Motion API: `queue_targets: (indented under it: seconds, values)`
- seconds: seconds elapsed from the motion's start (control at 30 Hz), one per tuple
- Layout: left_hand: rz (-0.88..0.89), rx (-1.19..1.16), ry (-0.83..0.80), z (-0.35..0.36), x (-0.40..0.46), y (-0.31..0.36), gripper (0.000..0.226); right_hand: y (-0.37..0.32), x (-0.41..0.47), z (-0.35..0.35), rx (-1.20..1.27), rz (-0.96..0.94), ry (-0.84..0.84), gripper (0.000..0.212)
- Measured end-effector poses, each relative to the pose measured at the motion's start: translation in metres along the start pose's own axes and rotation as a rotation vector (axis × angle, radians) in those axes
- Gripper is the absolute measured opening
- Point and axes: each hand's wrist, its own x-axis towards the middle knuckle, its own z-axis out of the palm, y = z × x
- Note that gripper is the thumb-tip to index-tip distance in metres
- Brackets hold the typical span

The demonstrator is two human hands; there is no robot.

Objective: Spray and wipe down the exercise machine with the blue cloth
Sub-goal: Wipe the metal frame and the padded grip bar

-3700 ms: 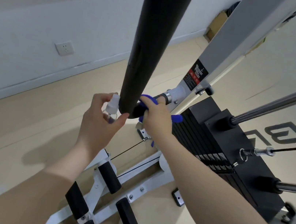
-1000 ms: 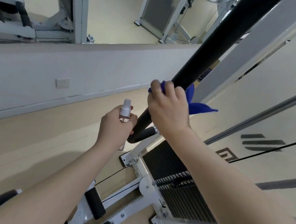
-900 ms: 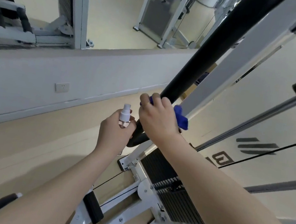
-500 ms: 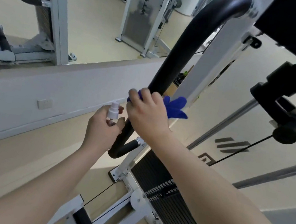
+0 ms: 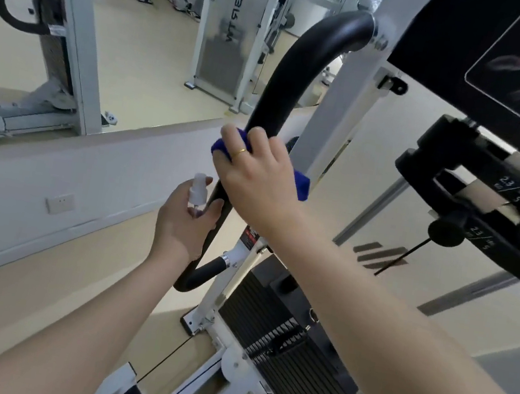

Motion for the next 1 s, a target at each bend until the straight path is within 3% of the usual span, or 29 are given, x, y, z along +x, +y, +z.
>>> queue_targets:
  seconds: [0.13,0.23,0.37,0.47,0.6,0.73,0.87,1.0]
  values:
    - [0.078,-0.005,-0.024,0.002,-0.006,0.011,0.022,0.036,0.013,-0.014,-0.06,-0.023,0.05,0.024]
    - [0.108,0.006,-0.007,0.003,-0.005,0.021,0.024,0.029,0.006,-0.015,-0.002,0.069,0.066,0.028]
    - [0.125,-0.045,0.04,0.002,0.001,0.034,0.012,0.01,-0.016,-0.006,0.072,-0.051,-0.079,0.035]
    - [0.118,-0.063,0.037,0.006,0.0,0.046,0.008,0.028,0.006,-0.015,0.018,-0.071,-0.028,0.038]
    - [0.16,-0.124,0.022,0.015,-0.003,0.069,0.02,0.067,0.036,-0.032,-0.082,0.142,0.174,0.025]
    - [0.163,-0.091,0.021,0.017,-0.001,0.072,0.029,0.047,0.02,-0.014,0.101,0.327,0.229,0.03]
    - [0.208,-0.01,-0.026,0.01,-0.004,0.062,0.023,0.035,0.001,-0.017,0.13,0.189,0.057,0.03]
    - [0.195,-0.012,-0.032,-0.004,0.003,0.067,0.028,0.082,0.043,-0.035,0.036,0.25,0.18,0.03]
